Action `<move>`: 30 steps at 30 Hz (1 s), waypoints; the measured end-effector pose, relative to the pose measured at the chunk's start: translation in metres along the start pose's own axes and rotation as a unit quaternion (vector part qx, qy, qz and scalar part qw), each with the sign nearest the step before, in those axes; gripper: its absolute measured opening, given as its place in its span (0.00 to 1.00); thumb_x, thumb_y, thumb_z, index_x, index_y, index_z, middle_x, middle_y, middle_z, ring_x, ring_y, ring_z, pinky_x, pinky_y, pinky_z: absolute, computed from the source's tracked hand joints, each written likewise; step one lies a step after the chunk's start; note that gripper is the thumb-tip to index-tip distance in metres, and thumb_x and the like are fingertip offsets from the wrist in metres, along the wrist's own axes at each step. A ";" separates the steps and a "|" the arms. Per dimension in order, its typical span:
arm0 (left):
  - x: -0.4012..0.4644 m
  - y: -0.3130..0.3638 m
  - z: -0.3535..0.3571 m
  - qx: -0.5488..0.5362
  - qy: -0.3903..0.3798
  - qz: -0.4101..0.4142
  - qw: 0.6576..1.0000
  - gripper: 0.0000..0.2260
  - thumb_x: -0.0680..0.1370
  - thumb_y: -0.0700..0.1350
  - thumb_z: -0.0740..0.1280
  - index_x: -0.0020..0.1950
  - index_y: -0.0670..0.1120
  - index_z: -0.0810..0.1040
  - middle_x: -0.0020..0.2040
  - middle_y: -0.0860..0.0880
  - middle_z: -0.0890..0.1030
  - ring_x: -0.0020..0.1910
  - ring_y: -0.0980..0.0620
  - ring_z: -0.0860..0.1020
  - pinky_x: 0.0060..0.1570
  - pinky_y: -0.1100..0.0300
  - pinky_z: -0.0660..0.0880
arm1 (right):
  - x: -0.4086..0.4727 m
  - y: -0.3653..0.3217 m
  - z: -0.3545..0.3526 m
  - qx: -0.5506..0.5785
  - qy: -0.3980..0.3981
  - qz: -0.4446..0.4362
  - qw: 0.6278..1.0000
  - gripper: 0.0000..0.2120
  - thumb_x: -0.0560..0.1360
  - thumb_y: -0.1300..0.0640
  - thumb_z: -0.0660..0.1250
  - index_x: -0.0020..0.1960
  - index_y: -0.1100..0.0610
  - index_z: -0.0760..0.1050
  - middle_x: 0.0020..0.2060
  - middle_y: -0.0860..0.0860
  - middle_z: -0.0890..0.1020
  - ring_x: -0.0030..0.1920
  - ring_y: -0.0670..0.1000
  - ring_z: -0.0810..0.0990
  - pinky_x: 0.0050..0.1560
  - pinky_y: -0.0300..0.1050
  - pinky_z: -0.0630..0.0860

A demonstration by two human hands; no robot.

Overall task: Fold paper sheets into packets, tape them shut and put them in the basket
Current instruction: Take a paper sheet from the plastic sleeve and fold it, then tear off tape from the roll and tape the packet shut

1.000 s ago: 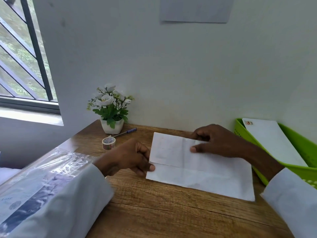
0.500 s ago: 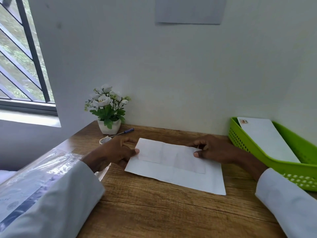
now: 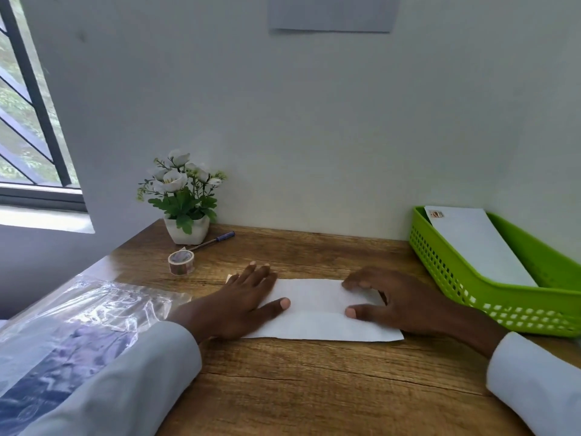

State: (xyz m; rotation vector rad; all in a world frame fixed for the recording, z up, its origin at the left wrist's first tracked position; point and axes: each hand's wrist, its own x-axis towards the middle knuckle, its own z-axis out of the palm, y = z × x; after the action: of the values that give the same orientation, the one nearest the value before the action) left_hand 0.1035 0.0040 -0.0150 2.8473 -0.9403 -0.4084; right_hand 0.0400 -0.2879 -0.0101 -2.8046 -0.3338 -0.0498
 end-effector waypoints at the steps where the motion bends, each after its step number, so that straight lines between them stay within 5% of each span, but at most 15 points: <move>1: 0.000 0.000 0.001 0.006 -0.012 -0.001 1.000 0.40 0.72 0.70 0.41 0.78 0.50 0.37 0.79 0.50 0.36 0.77 0.52 0.34 0.76 0.51 0.38 | -0.006 0.002 0.000 0.001 -0.037 0.014 0.999 0.36 0.67 0.25 0.60 0.72 0.38 0.66 0.70 0.32 0.67 0.69 0.36 0.66 0.70 0.42 0.66; 5: 0.002 -0.003 0.006 0.016 -0.019 0.002 1.000 0.42 0.69 0.72 0.36 0.77 0.51 0.33 0.78 0.51 0.34 0.76 0.52 0.33 0.75 0.51 0.36 | -0.026 0.002 0.006 -0.061 -0.143 0.001 0.988 0.40 0.73 0.26 0.49 0.79 0.41 0.39 0.77 0.36 0.41 0.76 0.36 0.40 0.77 0.41 0.44; 9: 0.004 -0.001 0.006 0.007 -0.019 0.005 1.000 0.37 0.76 0.68 0.41 0.78 0.51 0.35 0.79 0.51 0.35 0.77 0.52 0.34 0.76 0.51 0.37 | -0.029 -0.006 0.003 -0.093 -0.159 -0.006 0.983 0.41 0.73 0.27 0.44 0.78 0.45 0.34 0.77 0.40 0.36 0.75 0.37 0.35 0.76 0.40 0.38; 11: 0.003 -0.004 0.000 -0.038 0.007 0.010 0.999 0.36 0.78 0.66 0.48 0.79 0.51 0.41 0.80 0.52 0.41 0.78 0.53 0.39 0.76 0.52 0.44 | -0.020 -0.014 -0.005 -0.086 -0.156 0.001 0.984 0.45 0.70 0.24 0.45 0.79 0.44 0.37 0.77 0.38 0.39 0.76 0.39 0.39 0.77 0.41 0.41; 13: 0.000 -0.010 -0.011 -0.104 0.092 0.017 0.990 0.31 0.78 0.62 0.58 0.78 0.53 0.57 0.78 0.54 0.57 0.77 0.53 0.56 0.72 0.57 0.59 | -0.006 -0.026 -0.013 -0.047 -0.125 0.006 0.991 0.48 0.65 0.21 0.47 0.79 0.42 0.44 0.78 0.37 0.47 0.78 0.42 0.49 0.78 0.45 0.50; 15: -0.004 -0.024 -0.022 -0.134 0.241 0.024 0.961 0.20 0.77 0.55 0.67 0.69 0.53 0.73 0.67 0.57 0.74 0.62 0.60 0.74 0.57 0.69 0.71 | 0.015 -0.043 -0.016 -0.018 -0.076 -0.019 0.997 0.45 0.66 0.22 0.51 0.78 0.40 0.53 0.77 0.38 0.57 0.76 0.43 0.59 0.75 0.47 0.60; 17: -0.007 -0.040 -0.029 -0.159 0.358 0.031 0.919 0.10 0.76 0.49 0.71 0.57 0.51 0.82 0.54 0.57 0.82 0.45 0.67 0.78 0.44 0.72 0.75 | 0.038 -0.061 -0.013 -0.001 -0.026 -0.049 0.998 0.39 0.69 0.26 0.56 0.76 0.42 0.60 0.73 0.37 0.64 0.71 0.41 0.66 0.70 0.45 0.66; 20: -0.011 -0.069 -0.032 -0.183 0.450 -0.036 0.873 0.05 0.75 0.42 0.72 0.49 0.48 0.85 0.44 0.56 0.82 0.39 0.66 0.77 0.42 0.71 0.75 | 0.080 -0.087 0.002 0.013 0.033 -0.092 0.995 0.30 0.73 0.33 0.63 0.72 0.45 0.69 0.69 0.40 0.73 0.66 0.44 0.73 0.65 0.43 0.71; 23: -0.012 -0.090 -0.028 -0.194 0.465 -0.127 0.854 0.09 0.72 0.37 0.72 0.45 0.51 0.84 0.44 0.55 0.82 0.44 0.54 0.79 0.45 0.59 0.77 | 0.118 -0.111 0.023 0.076 0.052 -0.121 0.988 0.23 0.74 0.43 0.70 0.67 0.47 0.75 0.62 0.44 0.80 0.56 0.42 0.79 0.55 0.37 0.75; 26: -0.015 -0.097 -0.024 -0.200 0.456 -0.173 0.850 0.09 0.72 0.42 0.73 0.40 0.57 0.80 0.46 0.54 0.81 0.47 0.52 0.79 0.42 0.58 0.75 | 0.148 -0.132 0.044 0.136 0.085 -0.132 0.978 0.18 0.73 0.50 0.72 0.62 0.51 0.80 0.54 0.45 0.84 0.48 0.40 0.80 0.45 0.27 0.73; 30: -0.017 -0.093 -0.023 -0.145 0.430 -0.192 0.870 0.06 0.71 0.54 0.73 0.45 0.54 0.84 0.48 0.56 0.81 0.49 0.54 0.75 0.43 0.58 0.74 | 0.175 -0.154 0.067 0.206 0.097 -0.141 0.963 0.11 0.73 0.54 0.72 0.55 0.51 0.83 0.45 0.45 0.86 0.43 0.41 0.83 0.45 0.36 0.79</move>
State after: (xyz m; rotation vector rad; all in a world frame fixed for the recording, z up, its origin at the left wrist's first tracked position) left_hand 0.1499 0.0888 -0.0072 2.4662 -0.1208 0.6135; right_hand 0.1743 -0.0859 -0.0145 -2.3017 -0.6162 -0.2845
